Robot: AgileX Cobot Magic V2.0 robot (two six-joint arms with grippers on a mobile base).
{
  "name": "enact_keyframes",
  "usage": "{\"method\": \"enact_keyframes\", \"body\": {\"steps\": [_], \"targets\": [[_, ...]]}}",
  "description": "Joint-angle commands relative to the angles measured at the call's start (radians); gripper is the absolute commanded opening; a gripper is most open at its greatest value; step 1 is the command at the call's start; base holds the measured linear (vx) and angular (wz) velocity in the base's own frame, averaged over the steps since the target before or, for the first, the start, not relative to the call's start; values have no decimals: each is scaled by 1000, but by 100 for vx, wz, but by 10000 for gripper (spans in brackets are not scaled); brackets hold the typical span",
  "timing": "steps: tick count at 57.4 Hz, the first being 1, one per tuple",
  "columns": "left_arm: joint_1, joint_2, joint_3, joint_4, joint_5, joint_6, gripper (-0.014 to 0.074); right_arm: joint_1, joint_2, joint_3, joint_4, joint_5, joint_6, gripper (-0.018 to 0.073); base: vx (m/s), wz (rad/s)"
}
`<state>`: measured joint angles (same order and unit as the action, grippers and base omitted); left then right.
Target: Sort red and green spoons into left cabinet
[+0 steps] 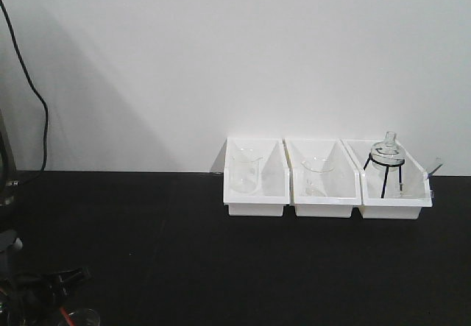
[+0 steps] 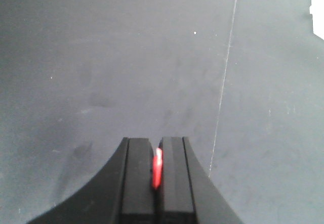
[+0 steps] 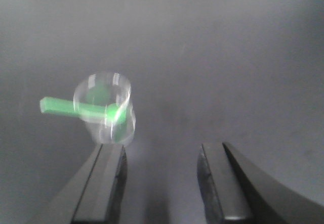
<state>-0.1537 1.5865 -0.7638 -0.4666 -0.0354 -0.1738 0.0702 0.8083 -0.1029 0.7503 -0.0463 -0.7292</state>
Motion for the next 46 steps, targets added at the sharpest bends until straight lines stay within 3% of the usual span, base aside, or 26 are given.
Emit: {"method": "enact_keyframes", "body": {"steps": [1,21,31,46], "targets": [[-6,-33,-29,2,-87,-4,-6,65,69,-38,-26,-132,-28,391,0,0],[-6,-33,-29,1,-96,48,-6,362,277,-34,-102,-485,105,341,0,0],[-6,-33,-29,2,-100,48,-5,408,372,-34,-158,-659,196,334,0,0],[-6,-33,-29,2,-103,48,-3,406,410,-34,-294,-714,300,334,0,0]]}}
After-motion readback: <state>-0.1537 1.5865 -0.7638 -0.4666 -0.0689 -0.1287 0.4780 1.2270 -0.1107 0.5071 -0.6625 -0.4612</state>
